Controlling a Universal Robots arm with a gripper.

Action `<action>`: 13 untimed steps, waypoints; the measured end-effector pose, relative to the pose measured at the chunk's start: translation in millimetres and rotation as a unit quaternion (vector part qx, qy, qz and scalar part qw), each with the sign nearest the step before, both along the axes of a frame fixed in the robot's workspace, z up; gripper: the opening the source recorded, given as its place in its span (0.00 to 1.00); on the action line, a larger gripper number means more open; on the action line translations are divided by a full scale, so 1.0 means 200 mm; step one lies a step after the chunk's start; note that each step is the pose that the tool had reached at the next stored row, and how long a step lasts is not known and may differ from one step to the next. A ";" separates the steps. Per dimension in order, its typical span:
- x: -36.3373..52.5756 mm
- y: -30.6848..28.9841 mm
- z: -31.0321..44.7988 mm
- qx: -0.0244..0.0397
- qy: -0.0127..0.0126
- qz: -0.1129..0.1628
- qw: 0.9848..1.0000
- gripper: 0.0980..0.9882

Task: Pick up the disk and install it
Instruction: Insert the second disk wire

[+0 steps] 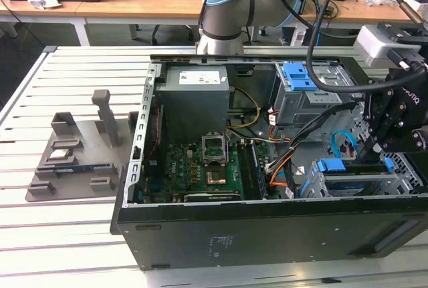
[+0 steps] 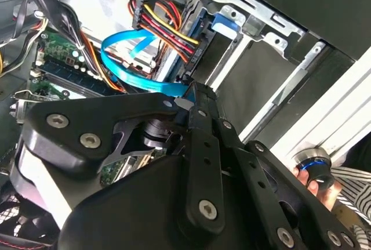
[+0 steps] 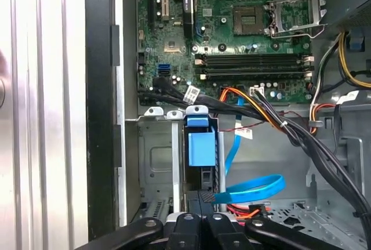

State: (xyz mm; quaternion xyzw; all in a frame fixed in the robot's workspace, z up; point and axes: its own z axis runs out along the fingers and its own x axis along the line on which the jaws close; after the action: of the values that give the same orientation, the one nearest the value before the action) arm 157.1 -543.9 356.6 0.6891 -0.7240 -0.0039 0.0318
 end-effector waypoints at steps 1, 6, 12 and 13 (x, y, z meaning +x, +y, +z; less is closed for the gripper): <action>0.008 -0.004 -0.014 0.000 0.000 -0.001 1.000 0.01; 0.017 -0.001 -0.033 0.000 0.001 -0.001 1.000 0.01; 0.019 0.033 -0.051 0.000 0.001 -0.001 1.000 0.01; 0.019 0.038 -0.052 0.000 0.001 -0.001 1.000 0.01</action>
State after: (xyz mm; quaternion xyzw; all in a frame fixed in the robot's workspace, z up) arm 160.9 -536.3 346.2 0.6885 -0.7244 -0.0046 0.0326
